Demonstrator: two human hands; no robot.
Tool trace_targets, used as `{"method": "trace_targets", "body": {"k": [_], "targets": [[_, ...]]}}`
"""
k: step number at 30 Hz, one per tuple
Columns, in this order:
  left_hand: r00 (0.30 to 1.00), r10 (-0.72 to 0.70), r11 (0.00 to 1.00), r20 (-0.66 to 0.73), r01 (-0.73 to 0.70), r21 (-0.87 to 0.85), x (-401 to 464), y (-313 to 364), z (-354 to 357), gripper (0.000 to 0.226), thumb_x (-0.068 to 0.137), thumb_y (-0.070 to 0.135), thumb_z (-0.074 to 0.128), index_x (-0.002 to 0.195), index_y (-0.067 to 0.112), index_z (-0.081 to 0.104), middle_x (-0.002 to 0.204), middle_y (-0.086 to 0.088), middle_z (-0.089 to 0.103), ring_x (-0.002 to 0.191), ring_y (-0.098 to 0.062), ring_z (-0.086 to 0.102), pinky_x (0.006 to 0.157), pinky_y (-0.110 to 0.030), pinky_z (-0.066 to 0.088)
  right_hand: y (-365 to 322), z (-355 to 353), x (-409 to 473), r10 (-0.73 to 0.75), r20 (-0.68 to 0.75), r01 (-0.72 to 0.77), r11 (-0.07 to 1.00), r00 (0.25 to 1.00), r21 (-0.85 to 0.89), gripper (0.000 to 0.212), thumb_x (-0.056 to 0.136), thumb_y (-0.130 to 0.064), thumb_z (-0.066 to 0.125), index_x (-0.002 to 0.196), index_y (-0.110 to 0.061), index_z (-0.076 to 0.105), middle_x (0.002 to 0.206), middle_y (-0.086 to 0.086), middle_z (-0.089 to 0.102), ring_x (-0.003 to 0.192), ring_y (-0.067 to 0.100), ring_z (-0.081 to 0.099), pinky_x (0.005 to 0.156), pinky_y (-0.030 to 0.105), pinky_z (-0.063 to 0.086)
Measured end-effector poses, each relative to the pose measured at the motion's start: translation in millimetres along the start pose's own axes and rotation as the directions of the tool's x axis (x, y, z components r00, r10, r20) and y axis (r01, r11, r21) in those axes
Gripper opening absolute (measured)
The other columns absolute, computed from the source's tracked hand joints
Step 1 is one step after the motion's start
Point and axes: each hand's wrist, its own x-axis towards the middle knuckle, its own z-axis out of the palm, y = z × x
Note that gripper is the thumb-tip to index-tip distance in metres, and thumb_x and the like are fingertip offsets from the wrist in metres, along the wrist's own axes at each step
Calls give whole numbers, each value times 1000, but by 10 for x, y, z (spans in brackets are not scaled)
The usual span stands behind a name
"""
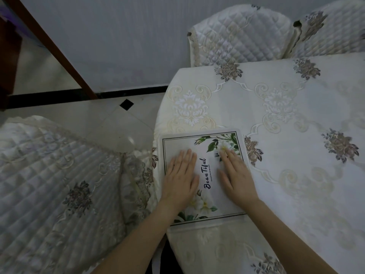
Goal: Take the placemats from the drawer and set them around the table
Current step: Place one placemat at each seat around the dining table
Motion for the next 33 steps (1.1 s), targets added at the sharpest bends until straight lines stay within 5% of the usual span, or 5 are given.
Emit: {"method": "trace_targets", "body": {"k": [5,11,18,22,33], "targets": [[998,-65,994,6,64,87,610,34,35,59,98,34,23,150,7,19,158,-9,19,146,-22,13,117,-41,9,-395,165,649,-65,5,65,997,998,35,58,99,-38,18,152,-14,19,158,1,15,147,13,5,120,31,0],[995,-63,991,72,54,120,800,-74,250,66,90,40,-4,150,11,-8,160,-6,-8,146,-20,-13,117,-39,-8,-281,426,871,-51,33,52,998,998,-35,62,98,-42,11,151,-10,17,158,5,15,147,15,5,120,35,3],[1000,-15,995,4,14,99,722,-231,279,61,98,38,7,151,8,3,159,-7,0,147,-17,-3,119,-34,-1,31,388,843,-112,98,125,981,989,-151,65,100,-49,13,152,-12,14,159,2,12,147,13,4,120,35,6],[999,-46,998,-19,47,47,611,-442,194,60,100,36,19,152,7,9,160,-7,8,147,-16,3,119,-32,2,373,204,785,-24,72,37,983,997,-180,65,99,-49,14,153,-13,13,160,2,12,147,13,5,120,35,8],[987,-146,989,-60,146,5,400,-665,114,62,99,38,13,152,7,4,160,-6,1,148,-16,-1,120,-32,-1,552,133,722,10,44,-2,981,999,-195,65,99,-50,14,153,-13,11,160,3,11,148,15,5,120,36,8]]}}
